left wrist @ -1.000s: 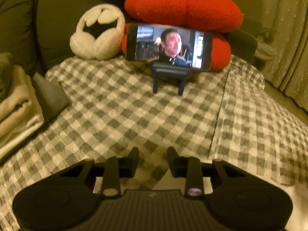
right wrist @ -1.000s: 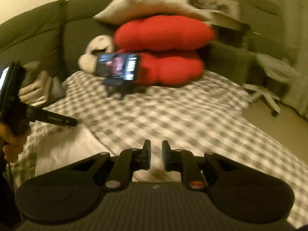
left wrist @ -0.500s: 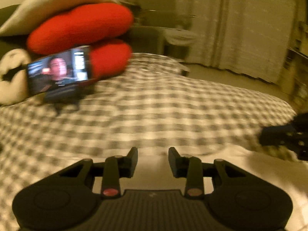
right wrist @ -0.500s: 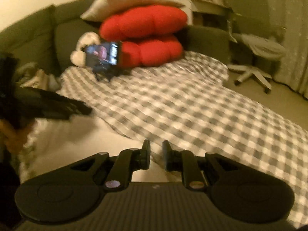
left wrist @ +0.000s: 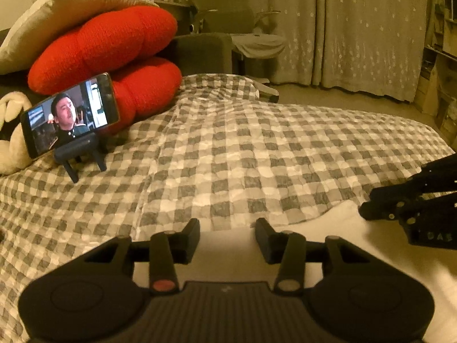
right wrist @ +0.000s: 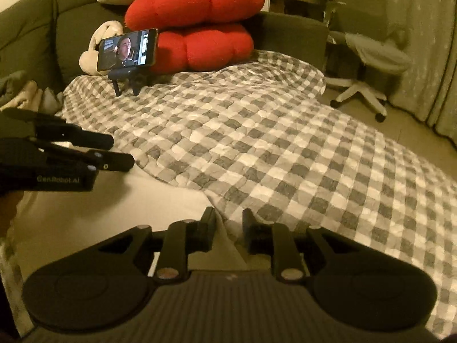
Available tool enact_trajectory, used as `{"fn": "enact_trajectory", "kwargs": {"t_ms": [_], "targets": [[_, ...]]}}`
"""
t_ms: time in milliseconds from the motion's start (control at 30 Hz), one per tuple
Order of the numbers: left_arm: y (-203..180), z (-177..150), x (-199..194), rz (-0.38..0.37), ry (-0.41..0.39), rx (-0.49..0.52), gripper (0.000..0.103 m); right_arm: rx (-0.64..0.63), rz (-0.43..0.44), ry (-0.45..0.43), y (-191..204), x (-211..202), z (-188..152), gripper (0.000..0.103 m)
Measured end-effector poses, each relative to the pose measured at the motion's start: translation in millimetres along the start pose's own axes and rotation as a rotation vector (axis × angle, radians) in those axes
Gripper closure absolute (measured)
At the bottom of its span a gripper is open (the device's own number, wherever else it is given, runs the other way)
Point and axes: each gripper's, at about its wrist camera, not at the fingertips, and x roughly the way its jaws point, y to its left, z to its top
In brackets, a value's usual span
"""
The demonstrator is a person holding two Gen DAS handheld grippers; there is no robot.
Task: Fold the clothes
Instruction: 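Open the right gripper and move both grippers back over the cloth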
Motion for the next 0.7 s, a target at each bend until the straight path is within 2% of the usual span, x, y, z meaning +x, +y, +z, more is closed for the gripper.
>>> {"fn": "enact_trajectory", "kwargs": {"t_ms": [300, 533, 700], "targets": [[-11, 0, -4, -0.034, -0.020, -0.001, 0.058, 0.043, -0.017, -0.036, -7, -32, -5, 0.082], [-34, -7, -6, -0.068, -0.022, 0.029, 0.058, 0.085, -0.088, 0.044, -32, -50, -45, 0.081], [-57, -12, -7, -0.080, -0.028, 0.061, 0.058, 0.140, -0.126, 0.030, -54, -77, -70, 0.078]]}}
